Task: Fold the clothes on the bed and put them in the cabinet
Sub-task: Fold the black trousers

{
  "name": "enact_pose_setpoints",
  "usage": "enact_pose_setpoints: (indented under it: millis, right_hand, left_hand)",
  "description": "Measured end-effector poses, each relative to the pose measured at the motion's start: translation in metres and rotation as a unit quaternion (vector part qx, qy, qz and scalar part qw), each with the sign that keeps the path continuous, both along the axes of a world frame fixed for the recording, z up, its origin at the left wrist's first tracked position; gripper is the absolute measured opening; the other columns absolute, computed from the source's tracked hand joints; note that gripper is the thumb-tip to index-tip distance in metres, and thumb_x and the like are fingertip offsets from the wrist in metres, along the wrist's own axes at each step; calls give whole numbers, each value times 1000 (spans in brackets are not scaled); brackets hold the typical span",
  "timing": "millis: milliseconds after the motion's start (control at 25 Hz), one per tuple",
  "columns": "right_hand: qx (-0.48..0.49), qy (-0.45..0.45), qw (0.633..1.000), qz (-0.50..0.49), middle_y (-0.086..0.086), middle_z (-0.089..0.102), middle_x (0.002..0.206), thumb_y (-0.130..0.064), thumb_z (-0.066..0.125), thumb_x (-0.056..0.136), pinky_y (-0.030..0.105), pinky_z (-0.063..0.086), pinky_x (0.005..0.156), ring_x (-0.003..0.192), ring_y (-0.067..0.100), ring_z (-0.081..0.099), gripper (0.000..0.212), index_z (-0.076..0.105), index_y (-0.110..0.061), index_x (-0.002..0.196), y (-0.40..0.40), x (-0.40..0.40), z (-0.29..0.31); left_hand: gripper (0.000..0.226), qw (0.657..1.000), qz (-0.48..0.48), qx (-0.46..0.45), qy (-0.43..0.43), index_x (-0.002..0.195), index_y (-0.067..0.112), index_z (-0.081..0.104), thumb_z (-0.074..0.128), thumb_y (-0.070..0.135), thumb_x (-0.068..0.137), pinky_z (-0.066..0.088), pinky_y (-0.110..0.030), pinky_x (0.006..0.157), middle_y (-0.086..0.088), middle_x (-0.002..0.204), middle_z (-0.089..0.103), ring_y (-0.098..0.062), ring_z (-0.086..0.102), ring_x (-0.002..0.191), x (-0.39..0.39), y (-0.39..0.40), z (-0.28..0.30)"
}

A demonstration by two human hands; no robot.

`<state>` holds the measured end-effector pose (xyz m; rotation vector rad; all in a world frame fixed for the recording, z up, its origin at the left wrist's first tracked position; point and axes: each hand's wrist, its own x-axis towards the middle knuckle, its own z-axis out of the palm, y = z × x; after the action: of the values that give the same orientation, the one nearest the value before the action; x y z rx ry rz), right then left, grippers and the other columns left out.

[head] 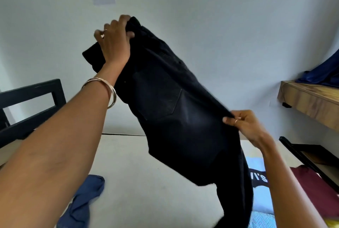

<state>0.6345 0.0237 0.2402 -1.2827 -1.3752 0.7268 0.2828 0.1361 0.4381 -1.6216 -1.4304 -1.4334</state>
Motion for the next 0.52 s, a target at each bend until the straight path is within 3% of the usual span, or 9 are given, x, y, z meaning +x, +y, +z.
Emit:
enact_pose_setpoints:
  millis: [80, 160, 240, 320, 440, 520]
  right_hand:
    - [-104, -60, 993, 0, 11, 69, 74, 2, 80, 74, 36, 55, 73, 71, 23, 65, 12, 73, -6, 81, 15, 0, -37]
    - [-125, -75, 986, -83, 10, 67, 75, 3, 83, 70, 35, 55, 75, 74, 26, 65, 22, 73, -9, 84, 27, -7, -67]
    - [-46, -108, 977, -179, 8, 66, 75, 3, 76, 77, 23, 45, 70, 75, 25, 63, 20, 73, -8, 93, 30, -20, -75]
    - [61, -160, 959, -225, 6, 65, 78, 5, 64, 83, 20, 38, 67, 76, 27, 63, 22, 68, -9, 101, 27, -33, -70]
    - [141, -152, 957, -204, 0, 66, 91, 7, 60, 80, 29, 43, 70, 76, 23, 60, 40, 51, -16, 111, 10, -57, -80]
    - [154, -205, 955, -150, 0, 68, 99, 4, 65, 76, 29, 45, 76, 84, 18, 60, 47, 55, -19, 116, -3, -88, -114]
  left_hand:
    - [33, 996, -44, -62, -35, 127, 21, 49, 48, 16, 95, 26, -48, 104, -6, 115, 64, -30, 53, 115, -1, 6, -19]
    - [31, 989, -86, -103, -69, 125, 17, 49, 48, 11, 95, 25, -53, 109, -3, 110, 65, -29, 54, 113, -5, 13, -44]
    - [31, 973, -136, -132, -131, 123, 17, 49, 49, 7, 94, 31, -53, 108, -3, 112, 64, -26, 55, 111, -22, 25, -72]
    - [34, 942, -215, -146, -210, 119, 24, 51, 49, 5, 91, 43, -45, 101, -2, 120, 59, -22, 56, 111, -49, 35, -97]
    - [44, 864, -322, -150, -357, 107, 33, 53, 41, -5, 88, 53, -29, 80, 1, 115, 57, -12, 58, 97, -92, 31, -143]
    - [45, 819, -318, -135, -458, 103, 30, 54, 38, -9, 88, 47, -21, 67, 4, 101, 58, -6, 57, 82, -128, 23, -192]
